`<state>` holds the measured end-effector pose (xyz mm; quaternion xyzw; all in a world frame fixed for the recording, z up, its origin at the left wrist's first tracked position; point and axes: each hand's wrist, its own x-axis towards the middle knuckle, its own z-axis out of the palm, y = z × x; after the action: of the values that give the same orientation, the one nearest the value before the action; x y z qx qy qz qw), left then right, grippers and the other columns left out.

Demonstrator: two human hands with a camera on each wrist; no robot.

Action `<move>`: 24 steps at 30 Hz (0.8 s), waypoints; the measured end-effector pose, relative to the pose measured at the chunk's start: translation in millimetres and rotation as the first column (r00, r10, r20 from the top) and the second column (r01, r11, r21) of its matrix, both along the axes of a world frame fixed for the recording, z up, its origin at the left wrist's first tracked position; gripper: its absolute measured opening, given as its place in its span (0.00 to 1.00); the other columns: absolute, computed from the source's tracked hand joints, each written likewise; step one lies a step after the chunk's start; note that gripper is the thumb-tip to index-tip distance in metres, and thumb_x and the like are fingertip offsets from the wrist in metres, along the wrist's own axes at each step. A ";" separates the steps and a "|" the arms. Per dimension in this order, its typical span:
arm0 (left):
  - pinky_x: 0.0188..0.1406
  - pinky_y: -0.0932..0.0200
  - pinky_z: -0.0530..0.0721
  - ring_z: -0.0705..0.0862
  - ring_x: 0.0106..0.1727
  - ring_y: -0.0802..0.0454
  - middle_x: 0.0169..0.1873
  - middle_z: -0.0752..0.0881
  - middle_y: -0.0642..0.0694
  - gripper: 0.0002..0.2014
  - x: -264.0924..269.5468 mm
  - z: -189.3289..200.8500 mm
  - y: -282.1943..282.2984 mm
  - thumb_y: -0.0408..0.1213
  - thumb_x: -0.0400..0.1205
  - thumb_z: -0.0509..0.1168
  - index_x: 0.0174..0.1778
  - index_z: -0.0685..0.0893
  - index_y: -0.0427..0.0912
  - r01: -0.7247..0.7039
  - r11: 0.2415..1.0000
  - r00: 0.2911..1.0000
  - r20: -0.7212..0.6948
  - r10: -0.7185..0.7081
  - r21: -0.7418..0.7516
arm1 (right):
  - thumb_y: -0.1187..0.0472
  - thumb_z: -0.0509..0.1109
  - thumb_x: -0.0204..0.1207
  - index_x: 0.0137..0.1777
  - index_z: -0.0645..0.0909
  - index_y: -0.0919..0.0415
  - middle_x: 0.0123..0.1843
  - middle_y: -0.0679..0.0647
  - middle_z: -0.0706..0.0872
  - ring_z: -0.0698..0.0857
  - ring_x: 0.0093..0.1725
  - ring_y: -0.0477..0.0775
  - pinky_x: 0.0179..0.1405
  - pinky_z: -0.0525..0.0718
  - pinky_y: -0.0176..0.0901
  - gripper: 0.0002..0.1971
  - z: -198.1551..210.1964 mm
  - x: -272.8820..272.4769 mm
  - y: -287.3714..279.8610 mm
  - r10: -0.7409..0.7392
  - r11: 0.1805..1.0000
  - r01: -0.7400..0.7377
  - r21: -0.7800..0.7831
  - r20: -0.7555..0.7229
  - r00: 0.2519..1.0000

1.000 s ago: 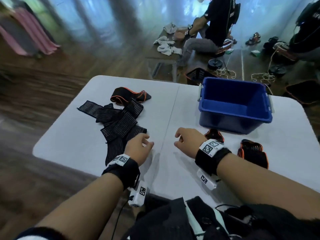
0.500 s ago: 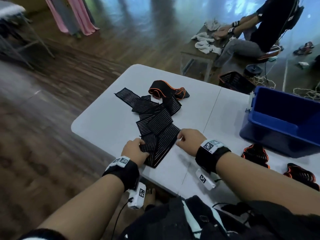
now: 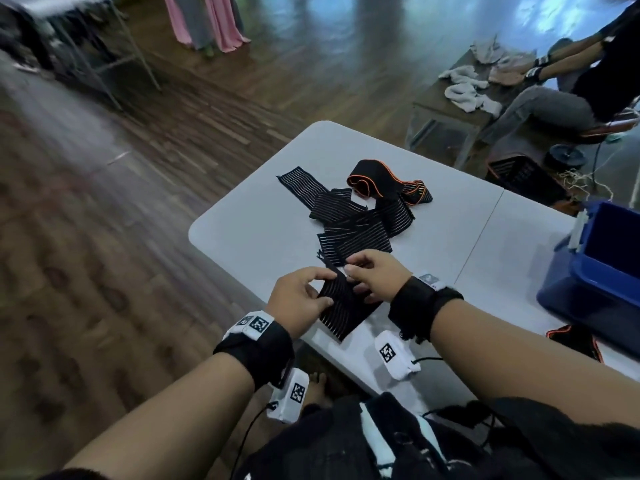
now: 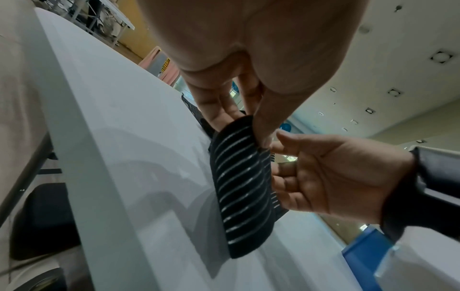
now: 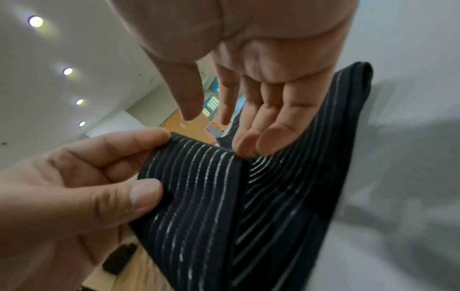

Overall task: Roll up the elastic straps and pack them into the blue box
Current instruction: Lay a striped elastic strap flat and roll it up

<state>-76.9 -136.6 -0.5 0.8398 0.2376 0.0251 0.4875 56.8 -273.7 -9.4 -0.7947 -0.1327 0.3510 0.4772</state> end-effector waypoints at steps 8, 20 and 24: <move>0.33 0.76 0.76 0.77 0.26 0.63 0.29 0.82 0.48 0.18 -14.6 0.2 11.0 0.27 0.75 0.76 0.54 0.91 0.56 -0.022 1.000 0.999 0.032 0.023 -0.014 | 0.60 0.76 0.77 0.56 0.79 0.58 0.39 0.56 0.85 0.81 0.24 0.47 0.28 0.85 0.44 0.11 -5.9 5.4 20.1 -0.083 0.996 0.073 -0.050 -0.249 0.965; 0.49 0.59 0.87 0.87 0.42 0.59 0.47 0.89 0.55 0.09 3.3 -14.6 26.1 0.40 0.80 0.73 0.54 0.86 0.57 -0.077 0.994 0.989 0.124 0.086 -0.076 | 0.75 0.75 0.73 0.55 0.83 0.61 0.42 0.55 0.85 0.84 0.32 0.49 0.30 0.82 0.41 0.14 14.6 27.4 21.7 -0.131 0.971 0.186 0.151 -0.316 0.940; 0.46 0.66 0.80 0.86 0.41 0.60 0.42 0.90 0.47 0.06 28.8 -5.8 32.1 0.38 0.83 0.71 0.49 0.82 0.53 -0.075 0.982 0.978 0.181 0.106 -0.172 | 0.78 0.75 0.72 0.55 0.83 0.63 0.35 0.53 0.78 0.82 0.32 0.48 0.29 0.82 0.41 0.15 37.9 35.2 20.5 -0.148 0.949 0.198 0.244 -0.206 0.967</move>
<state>-48.1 -104.5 -6.2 0.7788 0.2297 0.1073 0.5738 92.0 -253.1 28.5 -0.6970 -0.0626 0.3594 0.6174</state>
